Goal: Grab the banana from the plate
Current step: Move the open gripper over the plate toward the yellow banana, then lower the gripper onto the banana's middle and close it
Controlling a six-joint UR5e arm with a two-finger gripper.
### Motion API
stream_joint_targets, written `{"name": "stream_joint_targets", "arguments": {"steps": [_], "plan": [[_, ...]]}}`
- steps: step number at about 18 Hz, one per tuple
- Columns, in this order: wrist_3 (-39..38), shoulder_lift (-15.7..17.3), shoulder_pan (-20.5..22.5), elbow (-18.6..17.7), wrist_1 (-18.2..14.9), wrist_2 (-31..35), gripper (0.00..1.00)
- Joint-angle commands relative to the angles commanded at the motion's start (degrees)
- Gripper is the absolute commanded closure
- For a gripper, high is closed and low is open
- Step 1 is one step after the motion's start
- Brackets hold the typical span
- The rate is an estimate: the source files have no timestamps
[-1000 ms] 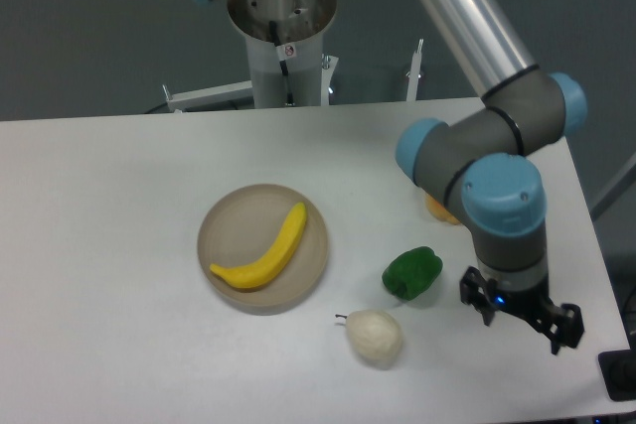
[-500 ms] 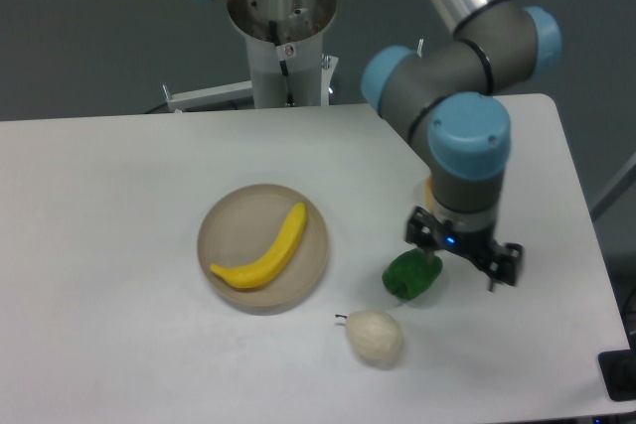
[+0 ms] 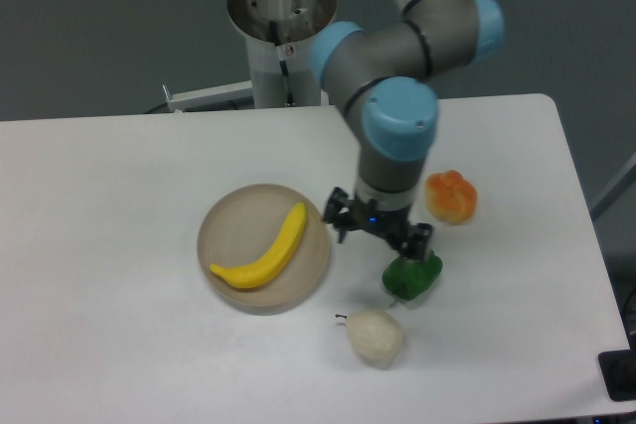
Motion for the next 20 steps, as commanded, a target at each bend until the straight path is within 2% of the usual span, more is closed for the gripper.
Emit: {"name": "stream_joint_targets", "arguments": {"steps": [2, 8, 11, 20], "plan": [[-2.02, -0.26, -2.2, -1.77, 3.07, 0.09, 0.0], [-4.58, -1.05, -6.6, -6.95, 8.35, 0.96, 0.0], [-4.14, -1.58, -6.78, -9.07, 10.2, 1.76, 0.0], [-1.15, -2.28, -6.95, -11.53, 10.56, 4.13, 0.0]]}}
